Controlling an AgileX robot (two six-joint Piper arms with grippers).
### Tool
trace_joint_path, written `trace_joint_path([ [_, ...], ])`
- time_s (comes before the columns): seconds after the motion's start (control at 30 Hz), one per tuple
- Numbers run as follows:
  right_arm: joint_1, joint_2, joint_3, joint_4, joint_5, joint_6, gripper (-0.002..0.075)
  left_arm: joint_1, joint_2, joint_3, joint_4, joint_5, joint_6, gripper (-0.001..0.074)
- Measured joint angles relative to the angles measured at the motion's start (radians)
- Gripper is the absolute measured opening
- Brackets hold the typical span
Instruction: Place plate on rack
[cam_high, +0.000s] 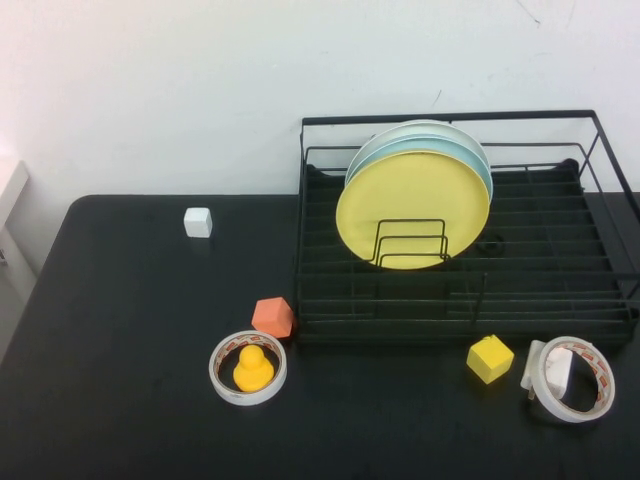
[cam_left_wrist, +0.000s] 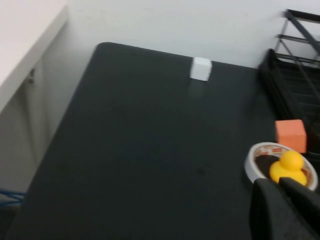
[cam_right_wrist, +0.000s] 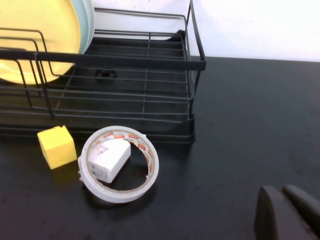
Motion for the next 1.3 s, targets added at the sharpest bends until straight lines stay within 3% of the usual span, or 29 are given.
trace_joint_path([
  [0.2, 0.000, 0.000, 0.000, 0.000, 0.000, 0.000, -0.0001, 0.033, 0.000, 0.000, -0.004, 0.004, 0.000, -0.0002],
  [1.3, 0.000, 0.000, 0.000, 0.000, 0.000, 0.000, -0.0001, 0.033, 0.000, 0.000, -0.007, 0.004, 0.000, -0.0002],
])
